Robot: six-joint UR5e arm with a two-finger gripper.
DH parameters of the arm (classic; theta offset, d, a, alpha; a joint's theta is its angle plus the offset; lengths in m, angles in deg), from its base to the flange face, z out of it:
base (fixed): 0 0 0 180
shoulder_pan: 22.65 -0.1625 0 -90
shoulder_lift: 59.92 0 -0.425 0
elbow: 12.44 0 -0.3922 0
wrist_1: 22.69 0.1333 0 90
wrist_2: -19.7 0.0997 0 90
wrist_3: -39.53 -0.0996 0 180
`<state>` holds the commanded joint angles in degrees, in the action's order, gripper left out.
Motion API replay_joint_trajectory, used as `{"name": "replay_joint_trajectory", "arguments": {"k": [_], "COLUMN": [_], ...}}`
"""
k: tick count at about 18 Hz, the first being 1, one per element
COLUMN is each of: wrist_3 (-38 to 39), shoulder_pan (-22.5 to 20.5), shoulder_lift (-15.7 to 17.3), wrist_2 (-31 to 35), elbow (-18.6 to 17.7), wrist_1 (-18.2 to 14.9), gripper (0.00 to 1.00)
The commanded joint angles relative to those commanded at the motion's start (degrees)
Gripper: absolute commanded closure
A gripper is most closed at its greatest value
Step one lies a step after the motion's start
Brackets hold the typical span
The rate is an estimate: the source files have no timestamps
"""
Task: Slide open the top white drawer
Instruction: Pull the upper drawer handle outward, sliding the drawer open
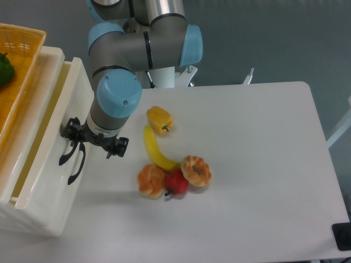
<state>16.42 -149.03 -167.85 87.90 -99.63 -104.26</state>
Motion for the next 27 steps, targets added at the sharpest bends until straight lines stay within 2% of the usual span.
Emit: {"name": "replay_joint_trajectory", "arguments": {"k": [27], "wrist_3": [-0.7], "shoulder_pan": [-5.4], "shoulder_lift": [0.4], "wrist_2": [2.3], "elbow": [0.7], "wrist_1": [-0.1], "gripper": [0.00]}}
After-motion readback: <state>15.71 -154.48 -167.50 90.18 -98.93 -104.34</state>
